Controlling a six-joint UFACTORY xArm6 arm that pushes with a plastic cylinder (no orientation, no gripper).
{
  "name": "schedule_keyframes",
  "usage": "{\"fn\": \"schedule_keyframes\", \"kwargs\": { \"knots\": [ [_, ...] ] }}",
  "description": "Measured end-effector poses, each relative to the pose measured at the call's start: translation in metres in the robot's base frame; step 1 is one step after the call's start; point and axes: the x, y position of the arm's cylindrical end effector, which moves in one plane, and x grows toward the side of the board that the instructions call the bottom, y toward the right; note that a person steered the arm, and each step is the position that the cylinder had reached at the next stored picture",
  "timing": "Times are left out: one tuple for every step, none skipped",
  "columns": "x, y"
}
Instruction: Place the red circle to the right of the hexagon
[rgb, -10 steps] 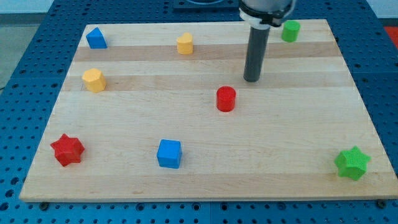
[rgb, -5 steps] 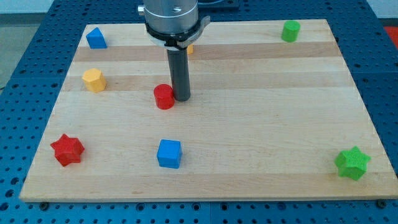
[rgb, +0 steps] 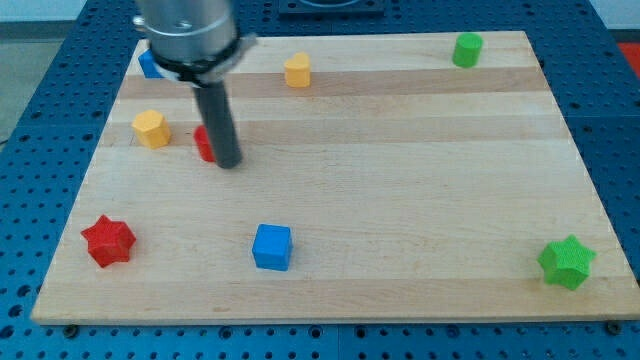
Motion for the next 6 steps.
{"fn": "schedule_keyframes", "kwargs": {
  "knots": [
    [-0.006, 0.009],
    [-0.027, 0.0],
    [-0.03, -0.009],
    [-0.043, 0.03],
    [-0.05, 0.097],
    [-0.071, 0.122]
  ]
}}
